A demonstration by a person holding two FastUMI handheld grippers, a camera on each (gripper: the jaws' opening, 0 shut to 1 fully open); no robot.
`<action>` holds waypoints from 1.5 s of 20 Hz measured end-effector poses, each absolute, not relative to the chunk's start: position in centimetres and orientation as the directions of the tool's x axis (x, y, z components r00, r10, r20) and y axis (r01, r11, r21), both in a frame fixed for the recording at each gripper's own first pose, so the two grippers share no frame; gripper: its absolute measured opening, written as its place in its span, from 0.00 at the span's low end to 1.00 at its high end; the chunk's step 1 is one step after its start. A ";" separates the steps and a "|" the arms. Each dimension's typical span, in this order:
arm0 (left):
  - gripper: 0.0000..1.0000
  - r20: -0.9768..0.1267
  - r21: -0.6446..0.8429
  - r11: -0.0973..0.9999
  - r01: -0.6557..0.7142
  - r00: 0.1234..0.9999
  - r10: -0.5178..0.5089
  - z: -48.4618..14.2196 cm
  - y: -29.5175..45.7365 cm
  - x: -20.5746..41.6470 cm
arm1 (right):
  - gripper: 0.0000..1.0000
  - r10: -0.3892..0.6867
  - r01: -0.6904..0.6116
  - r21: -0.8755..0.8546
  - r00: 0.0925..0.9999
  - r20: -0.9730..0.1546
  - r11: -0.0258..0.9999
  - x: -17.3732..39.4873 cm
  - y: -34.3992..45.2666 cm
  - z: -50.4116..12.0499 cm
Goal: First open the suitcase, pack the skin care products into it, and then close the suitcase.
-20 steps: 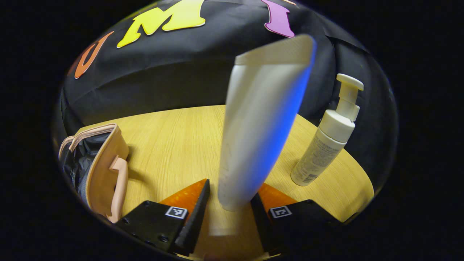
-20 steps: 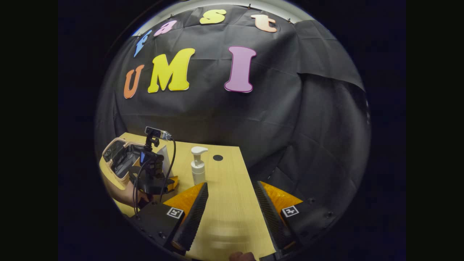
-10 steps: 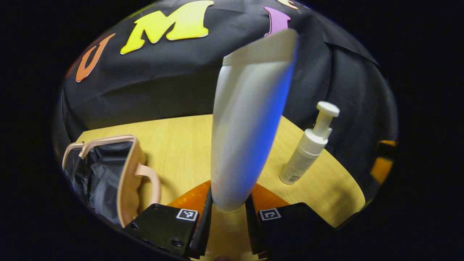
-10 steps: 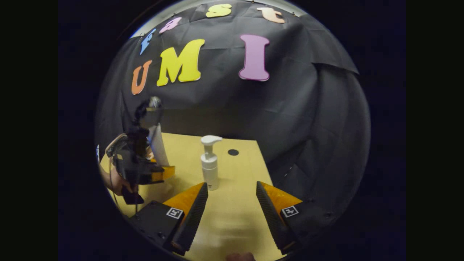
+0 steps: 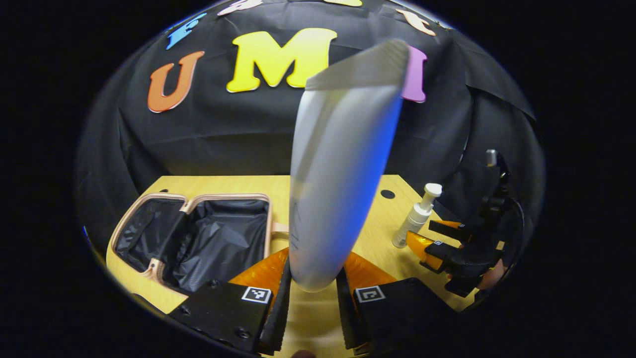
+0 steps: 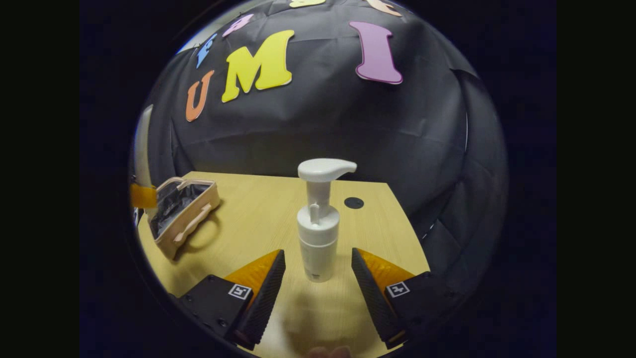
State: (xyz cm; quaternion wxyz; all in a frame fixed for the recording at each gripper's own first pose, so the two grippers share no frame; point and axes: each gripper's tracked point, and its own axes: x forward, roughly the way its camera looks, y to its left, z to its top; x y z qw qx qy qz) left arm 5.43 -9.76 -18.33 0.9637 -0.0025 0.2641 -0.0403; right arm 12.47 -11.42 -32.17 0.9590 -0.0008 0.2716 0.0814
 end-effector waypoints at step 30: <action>0.47 -0.647 -0.257 0.966 0.035 0.736 -0.198 -22.1 10.9 8.2 | 0.46 0.186 -0.163 0.090 0.826 -0.533 0.983 7.3 -6.1 -18.3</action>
